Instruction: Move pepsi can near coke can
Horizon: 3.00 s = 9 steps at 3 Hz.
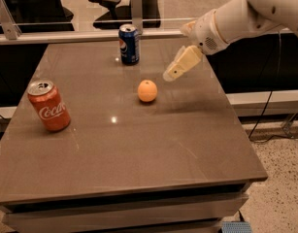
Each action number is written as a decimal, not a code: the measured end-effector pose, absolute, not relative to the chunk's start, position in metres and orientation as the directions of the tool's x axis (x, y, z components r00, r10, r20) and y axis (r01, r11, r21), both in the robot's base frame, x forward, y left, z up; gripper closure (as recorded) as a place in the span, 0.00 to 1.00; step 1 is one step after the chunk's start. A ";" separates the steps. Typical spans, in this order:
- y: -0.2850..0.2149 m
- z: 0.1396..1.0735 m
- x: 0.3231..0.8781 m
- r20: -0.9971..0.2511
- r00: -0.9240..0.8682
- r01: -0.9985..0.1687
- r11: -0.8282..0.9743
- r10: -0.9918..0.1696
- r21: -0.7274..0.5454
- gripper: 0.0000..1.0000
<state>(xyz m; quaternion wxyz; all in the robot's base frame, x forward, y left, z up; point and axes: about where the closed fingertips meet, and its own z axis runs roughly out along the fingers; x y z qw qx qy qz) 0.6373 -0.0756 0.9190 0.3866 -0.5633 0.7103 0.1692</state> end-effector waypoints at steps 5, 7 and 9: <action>0.035 0.869 0.772 -0.900 -0.079 -0.904 0.412 -0.428 -0.117 0.00; 0.070 0.864 0.787 -0.926 -0.100 -0.909 0.411 -0.364 -0.063 0.41; 0.067 0.876 0.777 -0.945 -0.096 -0.906 0.420 -0.313 -0.047 0.88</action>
Offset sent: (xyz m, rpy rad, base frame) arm 0.0986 0.0899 -0.0172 0.2126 -0.0549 0.0022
